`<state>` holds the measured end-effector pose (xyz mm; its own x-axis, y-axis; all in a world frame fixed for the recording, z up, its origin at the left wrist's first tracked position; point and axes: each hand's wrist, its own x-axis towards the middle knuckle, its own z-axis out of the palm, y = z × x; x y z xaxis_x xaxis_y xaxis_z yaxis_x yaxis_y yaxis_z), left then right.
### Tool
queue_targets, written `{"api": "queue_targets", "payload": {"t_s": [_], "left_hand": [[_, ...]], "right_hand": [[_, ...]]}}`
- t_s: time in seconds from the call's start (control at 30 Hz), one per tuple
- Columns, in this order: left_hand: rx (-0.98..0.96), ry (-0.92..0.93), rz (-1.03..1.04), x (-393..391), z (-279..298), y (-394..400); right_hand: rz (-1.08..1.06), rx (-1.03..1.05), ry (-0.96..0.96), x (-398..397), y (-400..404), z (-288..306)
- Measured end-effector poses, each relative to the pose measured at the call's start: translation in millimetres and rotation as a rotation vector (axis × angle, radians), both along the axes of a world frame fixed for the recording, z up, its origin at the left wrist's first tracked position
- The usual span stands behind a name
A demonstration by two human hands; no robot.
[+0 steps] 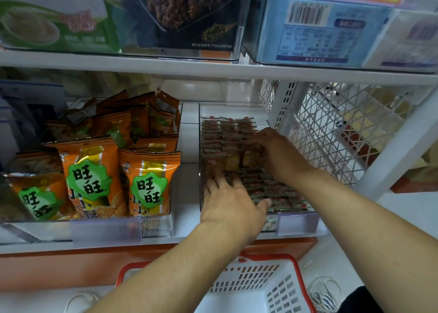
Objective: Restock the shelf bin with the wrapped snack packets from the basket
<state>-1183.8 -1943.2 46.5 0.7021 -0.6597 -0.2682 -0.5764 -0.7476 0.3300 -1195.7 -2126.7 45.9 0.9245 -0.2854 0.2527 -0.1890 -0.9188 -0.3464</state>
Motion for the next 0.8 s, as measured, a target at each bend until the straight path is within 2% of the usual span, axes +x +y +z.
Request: {"api": "queue_targets", "payload": {"t_s": [0.43,0.8], "left_hand": [[-0.019,0.011,-0.003,-4,3,3],[-0.091,-0.016,-0.012,-5,9,8]], "right_hand": [[-0.068,-0.033,-0.015,-1,7,0],[-0.071,0.026,-0.034,-11,9,10]]}}
